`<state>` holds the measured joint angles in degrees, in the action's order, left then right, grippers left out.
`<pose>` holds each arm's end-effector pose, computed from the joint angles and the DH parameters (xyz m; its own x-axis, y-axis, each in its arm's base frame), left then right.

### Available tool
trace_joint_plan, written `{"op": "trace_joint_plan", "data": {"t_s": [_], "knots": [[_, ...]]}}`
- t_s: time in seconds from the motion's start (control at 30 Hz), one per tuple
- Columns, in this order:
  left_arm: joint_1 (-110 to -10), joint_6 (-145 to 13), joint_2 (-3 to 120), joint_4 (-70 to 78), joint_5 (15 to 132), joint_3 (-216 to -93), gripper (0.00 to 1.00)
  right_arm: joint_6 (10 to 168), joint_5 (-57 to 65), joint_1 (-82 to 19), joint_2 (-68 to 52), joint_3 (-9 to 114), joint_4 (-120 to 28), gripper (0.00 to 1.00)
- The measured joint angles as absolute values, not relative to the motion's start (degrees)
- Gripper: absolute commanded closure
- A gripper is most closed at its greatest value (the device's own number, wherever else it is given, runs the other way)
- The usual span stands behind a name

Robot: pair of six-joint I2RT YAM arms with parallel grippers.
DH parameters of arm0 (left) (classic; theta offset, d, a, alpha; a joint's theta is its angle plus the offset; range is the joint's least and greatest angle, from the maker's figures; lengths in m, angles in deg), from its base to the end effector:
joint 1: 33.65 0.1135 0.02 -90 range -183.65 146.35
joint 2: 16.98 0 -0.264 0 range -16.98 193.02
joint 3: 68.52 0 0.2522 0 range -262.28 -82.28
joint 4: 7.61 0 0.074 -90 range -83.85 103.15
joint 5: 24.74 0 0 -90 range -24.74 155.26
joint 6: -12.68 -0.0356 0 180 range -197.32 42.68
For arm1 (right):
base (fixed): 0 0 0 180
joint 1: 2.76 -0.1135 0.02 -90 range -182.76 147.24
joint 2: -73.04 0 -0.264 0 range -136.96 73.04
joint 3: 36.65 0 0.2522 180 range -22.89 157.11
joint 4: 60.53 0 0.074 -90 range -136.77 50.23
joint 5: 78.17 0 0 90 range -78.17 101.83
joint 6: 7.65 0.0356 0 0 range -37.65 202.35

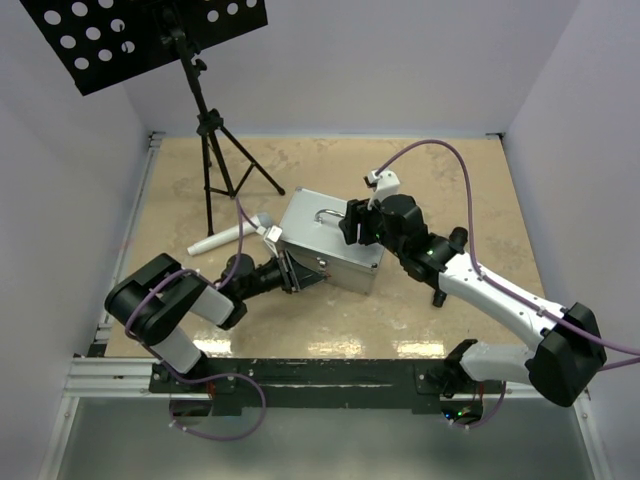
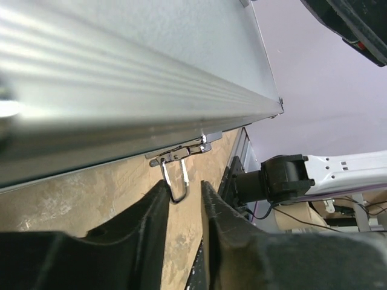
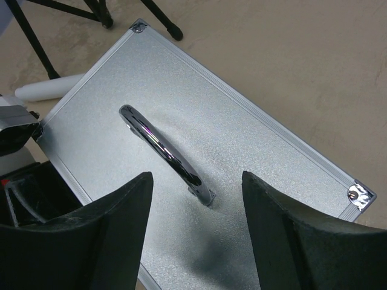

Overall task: Organize the medicine kit
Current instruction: Close the medicine box at the center of the board.

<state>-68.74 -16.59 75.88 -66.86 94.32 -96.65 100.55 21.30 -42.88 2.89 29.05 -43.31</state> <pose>0.1909 -0.1553 0.1391 -0.8217 -0.3546 -0.4462 0.3710 0.2617 -0.8910 0.2203 0.1780 0.3020 -0.4302 0.0403 -0.9018 -0.4045 0.8845 0.2325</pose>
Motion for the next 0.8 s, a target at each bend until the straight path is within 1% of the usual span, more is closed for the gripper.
{"op": "trace_joint_plan", "data": {"t_s": [0.17,0.47,0.8], "knots": [[-69.0,-16.4,76.6,-66.9,94.5,-97.5,0.49,100.7,21.3,-42.9,2.9,29.1,-43.3,0.34],[-69.0,-16.4,77.0,-66.9,94.1,-98.0,0.48,100.7,21.3,-42.9,2.5,29.1,-43.3,0.34],[-69.0,-16.9,75.9,-66.8,93.1,-98.4,0.52,100.7,21.2,-42.9,2.1,29.1,-43.3,0.34]]}}
